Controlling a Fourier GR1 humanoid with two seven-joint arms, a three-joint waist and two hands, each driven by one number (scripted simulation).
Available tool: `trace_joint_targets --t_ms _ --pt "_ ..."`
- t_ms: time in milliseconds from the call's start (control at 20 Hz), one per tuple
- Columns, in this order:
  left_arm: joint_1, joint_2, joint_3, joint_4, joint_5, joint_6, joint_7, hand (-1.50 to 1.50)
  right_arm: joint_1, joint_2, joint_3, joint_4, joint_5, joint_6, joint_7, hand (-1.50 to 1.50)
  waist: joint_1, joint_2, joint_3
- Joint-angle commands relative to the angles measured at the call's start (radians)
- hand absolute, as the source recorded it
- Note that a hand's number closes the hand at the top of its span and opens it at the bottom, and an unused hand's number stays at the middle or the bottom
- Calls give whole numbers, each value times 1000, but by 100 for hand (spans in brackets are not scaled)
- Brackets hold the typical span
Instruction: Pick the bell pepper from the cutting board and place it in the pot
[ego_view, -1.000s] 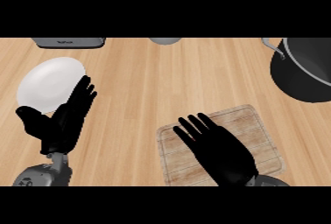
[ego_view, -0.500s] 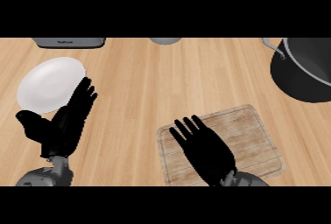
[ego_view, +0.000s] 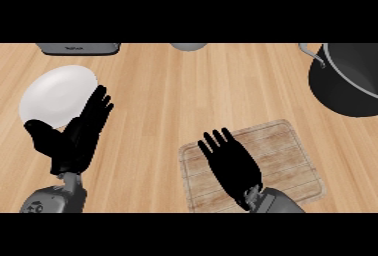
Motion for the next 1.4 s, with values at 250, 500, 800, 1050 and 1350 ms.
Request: trace_joint_targets --t_ms 250,500,800,1050,1350 --pt "18 -17 -3 -9 -49 6 -18 0 -39 9 -63 117 -16 -40 -169 150 3 1 0" --pt "40 -43 -4 -9 -41 -4 -31 0 -5 50 -19 86 35 -100 -201 150 0 0 0" --pt "29 -55 -2 -28 -54 -8 -7 0 -21 76 -57 102 80 -127 -244 150 0 0 0" --pt "9 -26 52 -42 -24 -6 37 0 101 -6 -353 85 19 -208 -117 150 -49 -4 3" --pt "61 -4 104 -46 -27 16 20 0 140 -29 -874 112 -67 -316 203 150 -144 -8 6"
